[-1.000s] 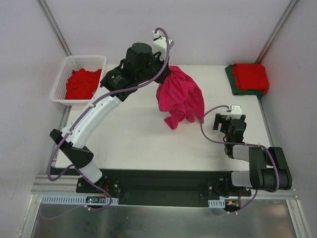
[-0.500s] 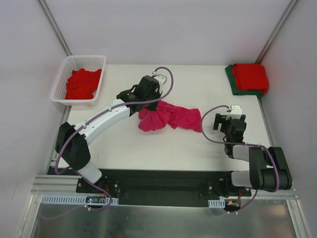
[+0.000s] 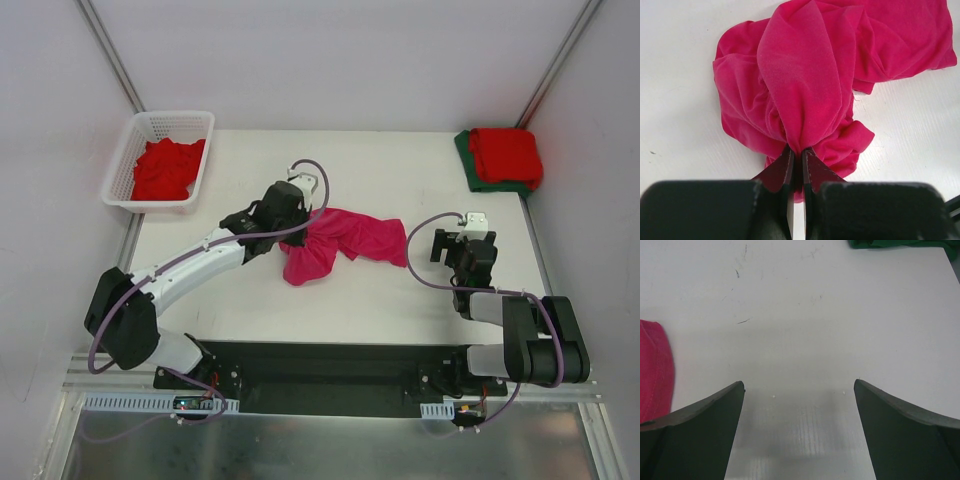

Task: Fold and stack the t-shirts
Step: Move the tshirt to the center of the board, then flatten out the tshirt

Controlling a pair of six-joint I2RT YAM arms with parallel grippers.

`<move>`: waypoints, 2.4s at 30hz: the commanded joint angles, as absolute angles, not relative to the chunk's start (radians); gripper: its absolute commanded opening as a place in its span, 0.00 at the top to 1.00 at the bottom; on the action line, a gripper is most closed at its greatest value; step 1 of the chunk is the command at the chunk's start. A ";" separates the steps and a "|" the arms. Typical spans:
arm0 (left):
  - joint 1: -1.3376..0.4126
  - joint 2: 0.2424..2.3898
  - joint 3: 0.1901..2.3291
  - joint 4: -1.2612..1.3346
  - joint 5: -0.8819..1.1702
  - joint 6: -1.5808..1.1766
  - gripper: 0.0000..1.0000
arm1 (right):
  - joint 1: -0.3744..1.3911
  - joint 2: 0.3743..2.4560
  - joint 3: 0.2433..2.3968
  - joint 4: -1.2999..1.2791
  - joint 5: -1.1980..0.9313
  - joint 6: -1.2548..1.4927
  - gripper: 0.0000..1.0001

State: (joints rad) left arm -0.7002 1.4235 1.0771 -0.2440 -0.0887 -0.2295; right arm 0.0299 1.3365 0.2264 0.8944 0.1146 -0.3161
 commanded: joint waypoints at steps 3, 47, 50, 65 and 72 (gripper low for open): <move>-0.701 1.344 1.016 -0.147 -0.071 -0.255 1.00 | 0.032 1.328 0.252 0.950 0.103 -0.321 0.04; -0.701 1.397 0.971 -0.123 -0.058 -0.249 1.00 | 0.428 1.294 0.779 -0.046 0.207 0.090 0.04; -0.703 1.401 0.969 -0.121 -0.067 -0.249 1.00 | 0.428 1.344 0.825 -0.060 0.189 0.115 0.04; -0.701 1.427 0.966 -0.121 -0.091 -0.245 1.00 | 0.430 1.499 0.891 -0.054 0.075 0.155 0.10; -0.701 1.443 0.971 -0.123 -0.092 -0.242 1.00 | 0.431 1.540 0.913 -0.092 0.029 0.166 0.14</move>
